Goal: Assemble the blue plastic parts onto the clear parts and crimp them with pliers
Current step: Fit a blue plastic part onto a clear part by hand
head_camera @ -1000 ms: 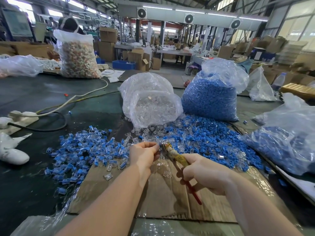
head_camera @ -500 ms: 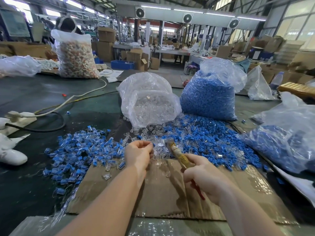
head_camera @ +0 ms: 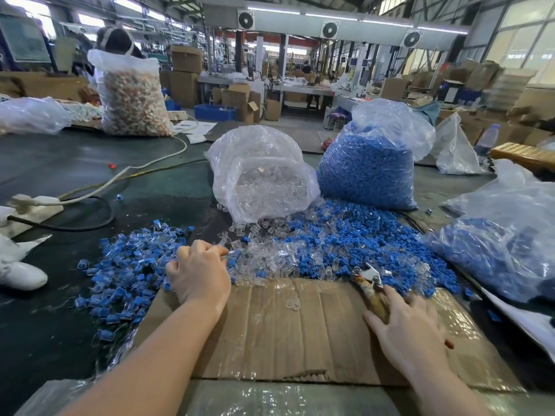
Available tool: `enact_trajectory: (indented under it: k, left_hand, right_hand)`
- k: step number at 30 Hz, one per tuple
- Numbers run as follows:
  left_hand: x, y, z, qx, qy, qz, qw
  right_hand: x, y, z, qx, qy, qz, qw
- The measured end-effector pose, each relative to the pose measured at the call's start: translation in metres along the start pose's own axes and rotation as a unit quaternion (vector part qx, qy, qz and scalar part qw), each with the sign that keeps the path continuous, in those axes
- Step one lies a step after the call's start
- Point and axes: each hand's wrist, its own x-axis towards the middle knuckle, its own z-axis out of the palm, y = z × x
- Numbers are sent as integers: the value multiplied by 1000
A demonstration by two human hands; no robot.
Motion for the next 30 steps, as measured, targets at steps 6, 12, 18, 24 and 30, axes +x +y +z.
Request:
enact_trajectory:
  k: [6,12,18,24,30]
  left_hand:
    - [-26,36,13,-179,-39,139,973]
    - [-52,60,29,-230,-97,195,948]
    - [-53,56,29,-266,-94,179,943]
    - [-56,55,24,-289,-136,202,926]
    - [-55,53,26,-275,-142,190,932]
  right_hand:
    - [1,-14,-12,-41,3,-8,999]
    - [15,-39,-12,-4,62,-93,994]
    - [42,-58,-6,-15,68,-125,990]
    - [55,-72,-3,-74,54,-116,989]
    - [58,-78,-7,-74,59,-109,990]
